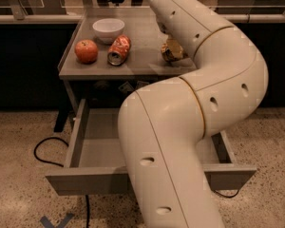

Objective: Pick orange can from top drawer and place on counter

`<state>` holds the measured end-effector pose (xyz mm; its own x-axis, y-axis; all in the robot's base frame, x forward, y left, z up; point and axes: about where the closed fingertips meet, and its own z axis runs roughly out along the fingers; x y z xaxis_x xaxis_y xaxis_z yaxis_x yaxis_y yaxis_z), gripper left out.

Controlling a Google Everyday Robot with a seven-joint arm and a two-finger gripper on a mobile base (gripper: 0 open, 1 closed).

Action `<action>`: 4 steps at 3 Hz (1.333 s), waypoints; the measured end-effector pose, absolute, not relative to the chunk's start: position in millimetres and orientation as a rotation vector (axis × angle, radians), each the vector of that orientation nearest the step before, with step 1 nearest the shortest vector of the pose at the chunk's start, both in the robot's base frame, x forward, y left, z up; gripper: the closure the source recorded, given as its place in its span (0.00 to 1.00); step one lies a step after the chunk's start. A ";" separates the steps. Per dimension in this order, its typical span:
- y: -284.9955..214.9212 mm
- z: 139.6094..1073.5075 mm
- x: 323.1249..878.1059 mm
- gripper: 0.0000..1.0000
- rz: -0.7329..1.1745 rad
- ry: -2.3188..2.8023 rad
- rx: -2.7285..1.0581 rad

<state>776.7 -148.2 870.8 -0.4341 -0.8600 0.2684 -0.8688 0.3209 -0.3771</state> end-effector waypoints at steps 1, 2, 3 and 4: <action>-148.2 870.8 776.7 0.36 0.744 -2.538 1.661; -148.2 870.8 776.7 0.11 0.744 -2.538 1.661; -148.2 870.8 776.7 0.00 0.744 -2.538 1.661; -148.2 870.8 776.7 0.00 0.744 -2.538 1.661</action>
Offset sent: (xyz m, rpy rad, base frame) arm 0.0000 0.0000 0.0000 0.0000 0.0000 0.0000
